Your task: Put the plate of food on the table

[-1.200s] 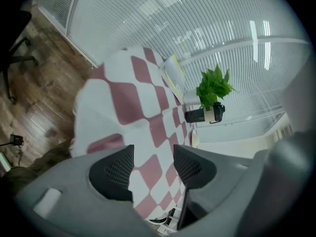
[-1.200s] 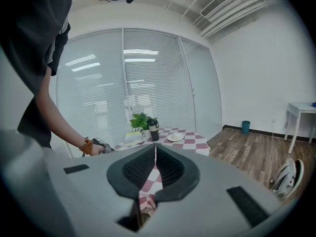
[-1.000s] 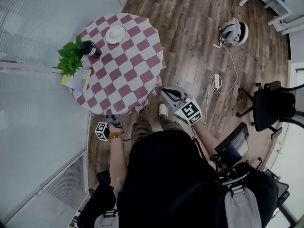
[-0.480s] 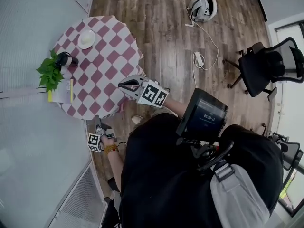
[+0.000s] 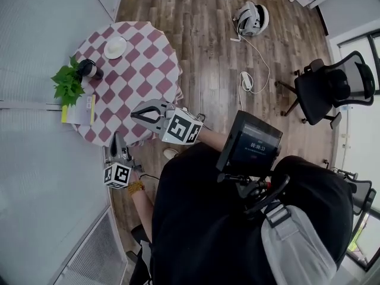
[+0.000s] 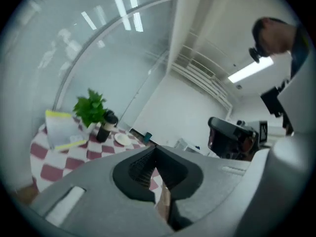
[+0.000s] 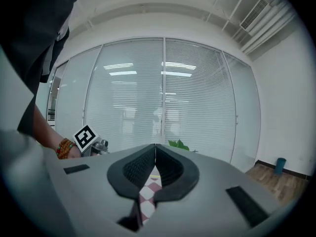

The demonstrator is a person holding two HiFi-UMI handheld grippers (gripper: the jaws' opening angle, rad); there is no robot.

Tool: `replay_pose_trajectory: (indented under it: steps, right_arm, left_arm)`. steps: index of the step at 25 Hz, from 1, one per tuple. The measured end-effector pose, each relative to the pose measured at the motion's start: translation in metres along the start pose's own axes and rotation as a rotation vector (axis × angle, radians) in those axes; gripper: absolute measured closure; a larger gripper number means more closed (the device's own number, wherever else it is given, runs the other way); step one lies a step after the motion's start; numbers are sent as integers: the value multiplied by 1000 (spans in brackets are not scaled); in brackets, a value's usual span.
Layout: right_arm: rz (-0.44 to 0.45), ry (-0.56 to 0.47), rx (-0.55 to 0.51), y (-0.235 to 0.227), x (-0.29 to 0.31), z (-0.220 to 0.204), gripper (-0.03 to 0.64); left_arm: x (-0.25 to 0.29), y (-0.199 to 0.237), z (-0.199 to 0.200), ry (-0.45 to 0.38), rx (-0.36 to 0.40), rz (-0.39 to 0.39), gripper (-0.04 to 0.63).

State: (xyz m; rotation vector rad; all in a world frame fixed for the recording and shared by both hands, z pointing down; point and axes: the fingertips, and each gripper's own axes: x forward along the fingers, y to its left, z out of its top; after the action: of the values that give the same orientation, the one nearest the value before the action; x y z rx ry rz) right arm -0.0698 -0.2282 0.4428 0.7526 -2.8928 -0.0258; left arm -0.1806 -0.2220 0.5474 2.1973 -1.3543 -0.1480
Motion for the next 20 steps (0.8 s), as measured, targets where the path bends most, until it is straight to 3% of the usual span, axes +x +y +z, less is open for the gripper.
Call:
replay_pose_trajectory:
  steps: [3,5,6,12,16,20]
  right_arm:
    - [16,-40,-38,14,3,25,606]
    - [26,-49,-58,21,4,32,606]
    - [37,-37,-63,25,6,29,606]
    - [145,90,-67,64,12,-14,607]
    - [155,122,-47,75,2,-35,607]
    - [147,132,-12,75,10,-36,607]
  left_arm:
    - [-7,-34,31,-36,317,-29,591]
    - [-15,-50,43,-56,453,-41,589]
    - [-19,-54,44,-58,483,-51,589]
    - [-37,-55,8,15,462,-131,589]
    - [-38,-58,-19,59,442,-161,589]
    - [-33,-57,-19,76,462,-179,589]
